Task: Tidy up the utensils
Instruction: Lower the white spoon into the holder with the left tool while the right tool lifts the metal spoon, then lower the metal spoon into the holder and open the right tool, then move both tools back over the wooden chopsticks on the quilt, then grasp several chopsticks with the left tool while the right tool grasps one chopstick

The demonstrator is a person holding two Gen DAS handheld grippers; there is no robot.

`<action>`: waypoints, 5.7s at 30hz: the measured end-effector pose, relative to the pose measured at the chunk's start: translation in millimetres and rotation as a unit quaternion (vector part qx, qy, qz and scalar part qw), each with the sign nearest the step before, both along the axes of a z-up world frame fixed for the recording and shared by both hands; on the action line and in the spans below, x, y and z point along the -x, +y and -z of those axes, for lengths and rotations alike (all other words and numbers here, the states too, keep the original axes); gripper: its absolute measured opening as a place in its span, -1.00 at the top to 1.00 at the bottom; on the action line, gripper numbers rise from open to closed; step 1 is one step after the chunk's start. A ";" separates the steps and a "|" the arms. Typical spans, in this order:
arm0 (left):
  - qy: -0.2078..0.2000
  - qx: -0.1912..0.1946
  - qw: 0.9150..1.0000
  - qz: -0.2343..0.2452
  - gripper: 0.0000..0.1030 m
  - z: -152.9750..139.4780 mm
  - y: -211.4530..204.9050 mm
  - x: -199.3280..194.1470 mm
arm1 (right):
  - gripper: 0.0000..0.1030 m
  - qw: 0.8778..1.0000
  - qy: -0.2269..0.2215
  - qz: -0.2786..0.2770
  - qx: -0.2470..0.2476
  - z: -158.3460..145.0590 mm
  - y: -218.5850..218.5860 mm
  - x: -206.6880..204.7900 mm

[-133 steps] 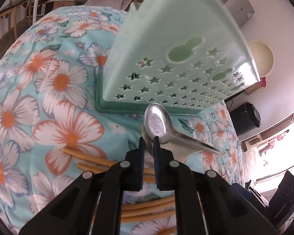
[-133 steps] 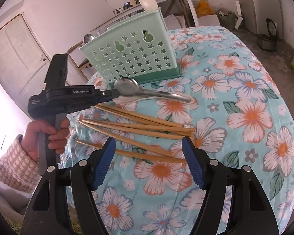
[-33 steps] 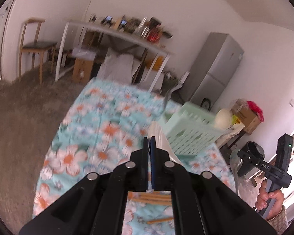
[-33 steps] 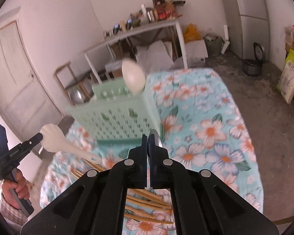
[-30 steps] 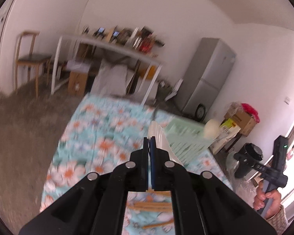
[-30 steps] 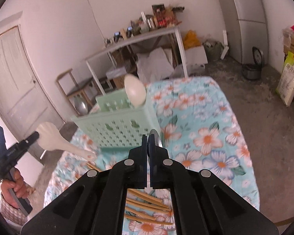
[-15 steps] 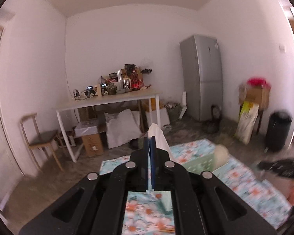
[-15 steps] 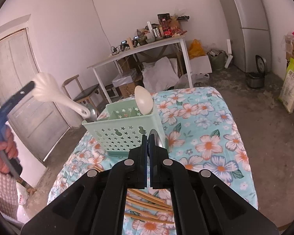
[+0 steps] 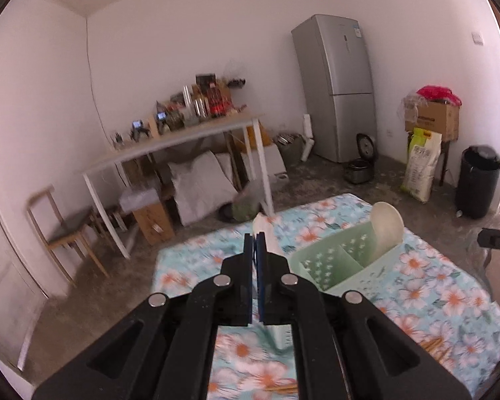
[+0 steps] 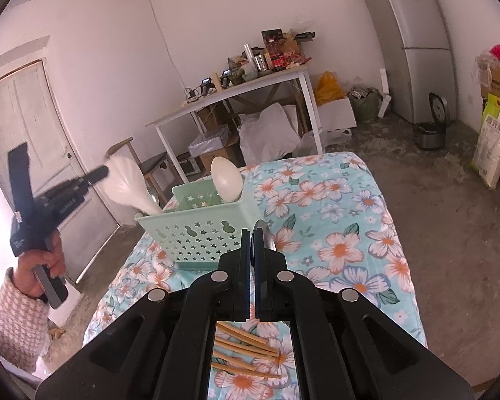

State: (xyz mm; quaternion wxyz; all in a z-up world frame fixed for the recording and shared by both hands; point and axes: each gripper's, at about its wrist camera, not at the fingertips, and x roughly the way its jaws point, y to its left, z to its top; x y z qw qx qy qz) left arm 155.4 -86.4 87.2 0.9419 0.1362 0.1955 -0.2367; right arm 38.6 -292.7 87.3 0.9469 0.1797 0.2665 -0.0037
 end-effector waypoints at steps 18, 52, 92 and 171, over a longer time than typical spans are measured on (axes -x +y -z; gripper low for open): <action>0.053 0.117 0.992 0.001 0.35 -2.3 37.3 5.4 | 1.00 0.993 -0.076 -0.060 -0.071 -47.8 -12.2 -19.7; 0.134 0.113 0.980 -0.091 0.09 75.4 132.8 54.9 | 0.99 0.929 -0.121 -0.148 -0.317 5.2 -30.9 -194.6; 0.205 0.106 0.973 -0.028 -0.38 99.1 89.8 66.0 | -0.30 0.991 0.053 -0.118 -0.029 30.1 38.3 -34.8; 0.476 0.358 0.803 -0.009 0.27 214.3 92.8 62.7 | -0.85 0.961 0.162 -0.167 -0.149 138.5 84.8 32.7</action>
